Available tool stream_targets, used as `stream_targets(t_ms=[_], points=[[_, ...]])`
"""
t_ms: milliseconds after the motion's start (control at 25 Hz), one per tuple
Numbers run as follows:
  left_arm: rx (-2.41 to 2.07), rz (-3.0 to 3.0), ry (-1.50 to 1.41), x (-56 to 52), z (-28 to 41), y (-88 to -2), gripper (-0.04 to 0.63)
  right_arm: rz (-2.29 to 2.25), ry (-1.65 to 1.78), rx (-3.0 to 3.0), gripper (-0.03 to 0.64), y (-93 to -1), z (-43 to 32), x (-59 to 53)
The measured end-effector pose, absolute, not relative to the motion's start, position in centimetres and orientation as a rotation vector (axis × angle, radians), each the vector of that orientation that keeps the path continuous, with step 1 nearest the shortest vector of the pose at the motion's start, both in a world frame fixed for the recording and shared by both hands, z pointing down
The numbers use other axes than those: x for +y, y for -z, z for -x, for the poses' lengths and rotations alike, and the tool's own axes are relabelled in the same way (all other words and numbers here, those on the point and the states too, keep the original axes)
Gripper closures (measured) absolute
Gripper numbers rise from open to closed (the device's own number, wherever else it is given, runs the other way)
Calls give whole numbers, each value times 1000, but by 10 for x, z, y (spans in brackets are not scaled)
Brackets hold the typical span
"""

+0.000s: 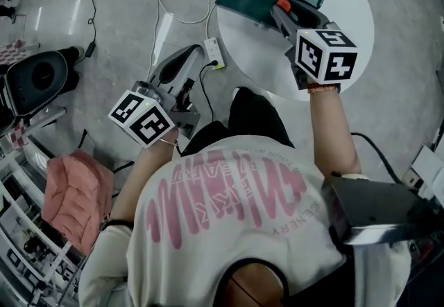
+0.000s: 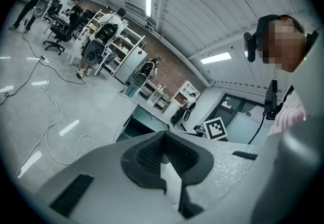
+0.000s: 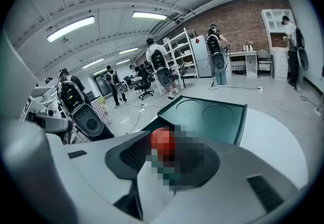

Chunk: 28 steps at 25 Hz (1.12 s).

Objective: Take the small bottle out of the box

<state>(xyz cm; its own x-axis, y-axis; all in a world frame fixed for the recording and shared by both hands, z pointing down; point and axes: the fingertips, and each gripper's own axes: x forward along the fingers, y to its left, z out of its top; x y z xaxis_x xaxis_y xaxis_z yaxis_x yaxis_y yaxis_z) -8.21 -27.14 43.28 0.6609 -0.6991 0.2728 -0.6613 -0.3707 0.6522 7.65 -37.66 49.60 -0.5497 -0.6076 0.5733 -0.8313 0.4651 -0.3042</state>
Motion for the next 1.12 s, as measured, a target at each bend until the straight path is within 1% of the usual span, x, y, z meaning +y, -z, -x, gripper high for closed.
stream_targets(t_ms=[320,880,1120], points=[[-1056,-2166,98,-273,79,-417,588,-1244,-768,-2358,466,-469,-82,-365],[-1051,-2319,255,-255,70,-339,588,-1313,-637,-2465,466,-380,-79,-330],[-1056,-2399,336,-235,92,-305,588,-1338,-523,-2511,466,-339,-62,-304]])
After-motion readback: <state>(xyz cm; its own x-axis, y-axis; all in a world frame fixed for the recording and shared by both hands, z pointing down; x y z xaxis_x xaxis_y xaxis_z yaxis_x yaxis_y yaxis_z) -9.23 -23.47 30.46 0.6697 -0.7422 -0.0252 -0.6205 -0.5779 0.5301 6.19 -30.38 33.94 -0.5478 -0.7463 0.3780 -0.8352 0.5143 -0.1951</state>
